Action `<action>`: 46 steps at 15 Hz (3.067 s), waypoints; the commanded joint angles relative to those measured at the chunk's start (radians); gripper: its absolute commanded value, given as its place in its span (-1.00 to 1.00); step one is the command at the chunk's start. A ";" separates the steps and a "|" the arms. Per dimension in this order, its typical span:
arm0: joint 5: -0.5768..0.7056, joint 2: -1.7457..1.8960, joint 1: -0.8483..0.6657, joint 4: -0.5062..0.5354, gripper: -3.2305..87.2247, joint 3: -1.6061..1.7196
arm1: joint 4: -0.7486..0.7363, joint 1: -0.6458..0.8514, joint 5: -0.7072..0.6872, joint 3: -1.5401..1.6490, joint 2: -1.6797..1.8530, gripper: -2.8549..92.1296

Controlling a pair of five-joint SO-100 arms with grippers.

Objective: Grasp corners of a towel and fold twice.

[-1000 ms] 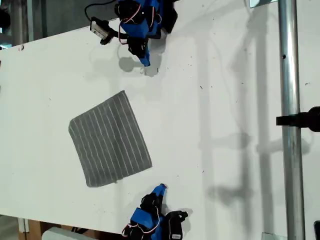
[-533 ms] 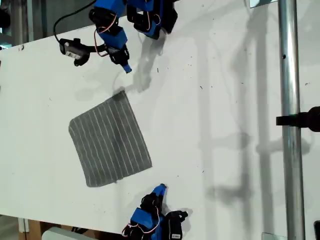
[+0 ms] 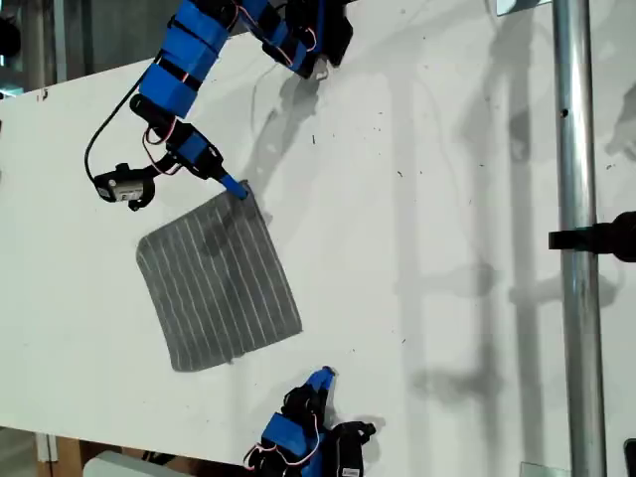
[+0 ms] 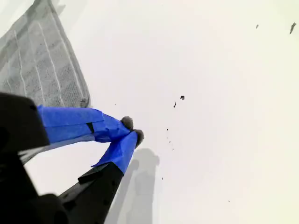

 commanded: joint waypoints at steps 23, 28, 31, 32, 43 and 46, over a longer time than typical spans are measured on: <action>0.005 0.003 -0.014 0.005 -0.99 0.008 | -0.250 0.044 -0.138 -0.311 -0.634 -0.94; 0.060 0.002 -0.069 -0.103 -0.99 -0.011 | -0.258 0.037 -0.144 -0.305 -0.634 -0.94; 0.160 -0.296 -0.193 -0.176 -0.99 -0.239 | -0.262 0.037 -0.140 -0.299 -0.634 -0.94; 0.218 -0.489 -0.233 -0.201 -0.99 -0.368 | -0.264 0.037 -0.143 -0.299 -0.632 -0.94; 0.881 -1.825 -0.460 0.272 -0.99 -1.838 | -0.299 0.037 -0.137 -0.236 -0.595 -0.94; 0.994 -1.868 -0.502 0.345 -0.60 -1.901 | -0.299 0.037 -0.135 -0.235 -0.595 -0.94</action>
